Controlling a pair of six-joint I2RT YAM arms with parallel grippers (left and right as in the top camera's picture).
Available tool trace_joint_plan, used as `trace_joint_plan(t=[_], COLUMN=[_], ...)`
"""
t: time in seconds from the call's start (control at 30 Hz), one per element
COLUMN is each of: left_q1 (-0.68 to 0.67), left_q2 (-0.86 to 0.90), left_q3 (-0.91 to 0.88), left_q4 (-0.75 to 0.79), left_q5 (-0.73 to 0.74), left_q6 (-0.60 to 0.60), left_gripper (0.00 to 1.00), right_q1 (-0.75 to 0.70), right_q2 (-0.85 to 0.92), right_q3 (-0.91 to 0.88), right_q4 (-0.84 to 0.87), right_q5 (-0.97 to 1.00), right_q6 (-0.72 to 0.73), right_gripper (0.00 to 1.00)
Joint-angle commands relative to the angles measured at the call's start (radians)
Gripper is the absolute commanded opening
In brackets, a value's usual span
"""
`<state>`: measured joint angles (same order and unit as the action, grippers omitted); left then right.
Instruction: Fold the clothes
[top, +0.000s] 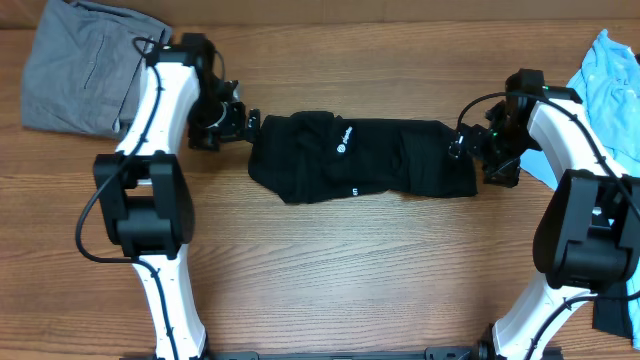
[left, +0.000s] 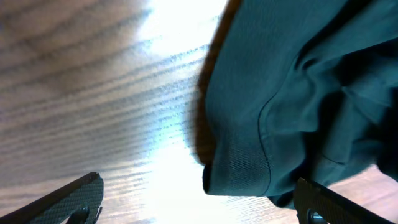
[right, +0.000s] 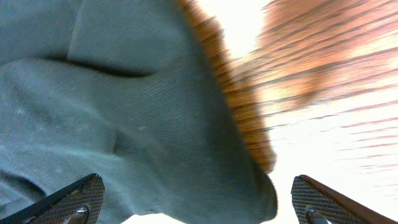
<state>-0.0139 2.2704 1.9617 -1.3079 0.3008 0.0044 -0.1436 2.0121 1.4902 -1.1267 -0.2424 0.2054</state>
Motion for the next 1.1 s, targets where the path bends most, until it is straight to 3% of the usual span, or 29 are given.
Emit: trace_joint_plan(t=[0.0,0.4,0.63,1.07], left_q1=[0.034,0.041,-0.027,-0.148], left_q2=[0.016,0.195,0.227,0.227], left_q3=[0.003,0.003,0.003,0.003], left_q4=[0.013,0.011,0.035,0.172], left_q5=[0.154,0.43,0.437,0.398], left_q6=[0.081,0.161,0.155,0.003], left_gripper=[1.0,1.0,1.0,1.0], right_q1=[-0.014,-0.015,-0.015,-0.015], right_q2=[-0.025,-0.025,-0.025,-0.025], right_q3=[0.018,0.018,0.018,0.018], right_q4=[0.0,-0.006,-0.005,-0.006], right_q5=[0.021,0.021,0.021,0.021], right_q6=[0.004,0.004,0.004,0.004], right_gripper=[1.0,1.0,1.0,1.0])
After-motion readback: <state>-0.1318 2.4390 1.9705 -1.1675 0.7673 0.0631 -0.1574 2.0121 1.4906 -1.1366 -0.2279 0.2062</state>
